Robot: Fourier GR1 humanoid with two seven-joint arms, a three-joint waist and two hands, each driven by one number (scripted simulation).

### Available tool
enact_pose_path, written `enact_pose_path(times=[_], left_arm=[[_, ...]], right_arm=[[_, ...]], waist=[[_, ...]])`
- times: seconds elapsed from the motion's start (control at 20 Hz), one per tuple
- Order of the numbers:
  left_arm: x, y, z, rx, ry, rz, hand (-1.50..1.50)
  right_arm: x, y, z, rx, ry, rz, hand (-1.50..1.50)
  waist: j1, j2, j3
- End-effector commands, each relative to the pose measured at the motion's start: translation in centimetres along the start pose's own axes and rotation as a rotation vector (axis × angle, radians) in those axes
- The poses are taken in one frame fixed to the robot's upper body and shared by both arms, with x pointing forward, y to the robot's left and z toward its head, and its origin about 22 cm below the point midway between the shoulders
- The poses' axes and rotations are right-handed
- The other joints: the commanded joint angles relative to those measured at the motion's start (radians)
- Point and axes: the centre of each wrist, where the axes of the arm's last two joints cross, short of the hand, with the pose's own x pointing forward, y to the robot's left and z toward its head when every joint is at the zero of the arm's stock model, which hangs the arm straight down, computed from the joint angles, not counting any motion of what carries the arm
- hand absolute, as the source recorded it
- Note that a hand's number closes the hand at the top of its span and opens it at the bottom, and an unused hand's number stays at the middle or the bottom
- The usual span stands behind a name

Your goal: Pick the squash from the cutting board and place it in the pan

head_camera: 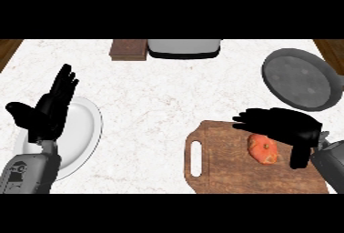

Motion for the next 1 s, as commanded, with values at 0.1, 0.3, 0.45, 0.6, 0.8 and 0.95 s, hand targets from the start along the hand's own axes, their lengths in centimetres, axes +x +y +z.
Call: enact_pose_path(times=[0.1, 0.3, 0.45, 0.6, 0.8, 0.95], left_arm=[[0.1, -0.6, 0.4, -0.005, 0.008, -0.007, 0.00], [0.0, -0.4, -1.3, 0.001, -0.006, 0.004, 0.00], [0.8, -0.3, 0.6, -0.003, 0.003, 0.005, 0.00], [0.2, -0.5, -0.1, -0.007, 0.012, 0.002, 0.00], [0.2, -0.1, -0.7, 0.011, -0.003, -0.006, 0.00], [0.3, 1.2, -0.9, 0.011, 0.005, -0.003, 0.00]], right_arm=[[-0.6, 1.0, -0.6, 0.065, -0.011, -0.006, -1.50], [-1.3, 2.5, -3.5, 0.078, -0.013, 0.009, -1.50], [0.2, 4.4, -3.2, 0.112, -0.053, 0.011, 1.50], [1.2, 2.2, -3.6, 0.102, -0.136, 0.071, 1.50], [0.0, 3.6, -3.4, 0.090, -0.149, 0.062, 1.50], [1.4, 3.3, -3.5, 0.057, -0.069, 0.017, 1.50]], waist=[[0.001, 0.000, 0.000], [0.003, 0.002, 0.000], [0.001, -0.001, 0.000], [-0.001, -0.001, 0.000], [-0.001, 0.001, 0.000], [-0.007, -0.001, 0.000]])
